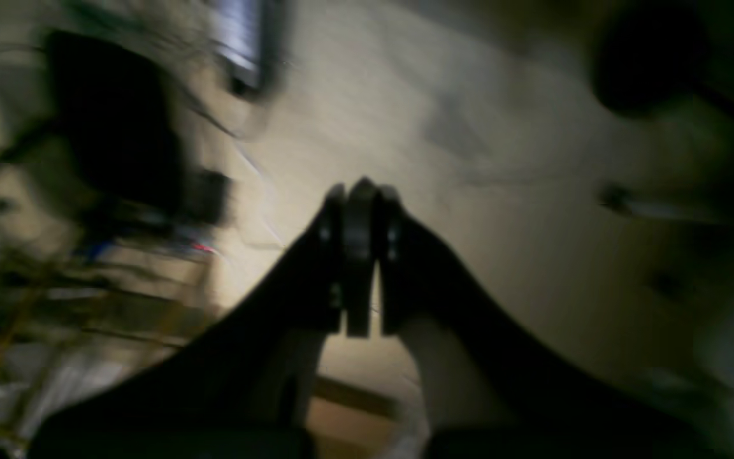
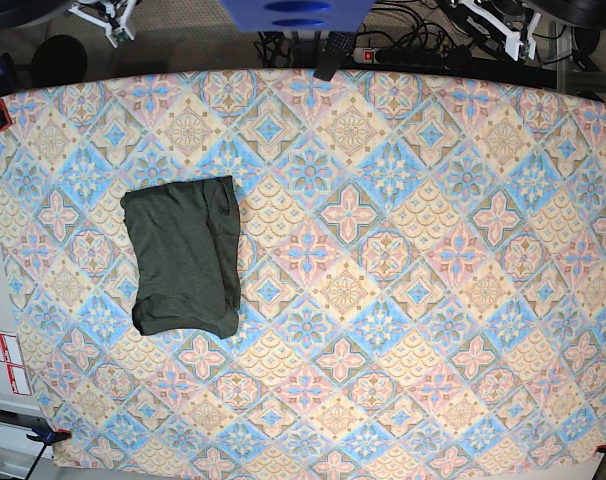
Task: Fold the T-shirt properly
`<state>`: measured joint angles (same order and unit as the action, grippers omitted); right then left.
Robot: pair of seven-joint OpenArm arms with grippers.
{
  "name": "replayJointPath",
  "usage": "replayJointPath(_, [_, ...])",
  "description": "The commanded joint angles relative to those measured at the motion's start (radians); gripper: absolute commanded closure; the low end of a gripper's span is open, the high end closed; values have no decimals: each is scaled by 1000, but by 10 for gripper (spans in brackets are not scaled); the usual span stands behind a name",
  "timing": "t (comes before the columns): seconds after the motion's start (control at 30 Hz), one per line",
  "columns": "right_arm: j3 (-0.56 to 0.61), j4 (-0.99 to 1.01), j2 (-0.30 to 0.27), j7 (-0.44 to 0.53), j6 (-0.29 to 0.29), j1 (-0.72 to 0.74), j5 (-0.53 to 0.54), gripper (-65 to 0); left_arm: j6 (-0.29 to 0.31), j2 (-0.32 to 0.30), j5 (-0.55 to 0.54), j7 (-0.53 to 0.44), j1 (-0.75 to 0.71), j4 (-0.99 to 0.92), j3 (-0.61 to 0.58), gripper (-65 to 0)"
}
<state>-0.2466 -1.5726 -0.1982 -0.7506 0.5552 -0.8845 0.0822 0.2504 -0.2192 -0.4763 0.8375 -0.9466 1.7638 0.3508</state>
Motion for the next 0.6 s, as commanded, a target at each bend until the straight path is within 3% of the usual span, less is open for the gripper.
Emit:
replayJointPath(0.0, [-12,36,-13,-2,-4,-23,-15,0,5,-1,27,-45,-9,-54,-35,0])
replayJointPath(0.4, [-10,455,-13,156,-4,181,-22,0,-1,-1,186,-272,189,-483,-213,0])
replayJointPath(0.57, [-10,634,-13,228,-4,259,-23,0,-1,2,225,-307,280,-629,-284,0])
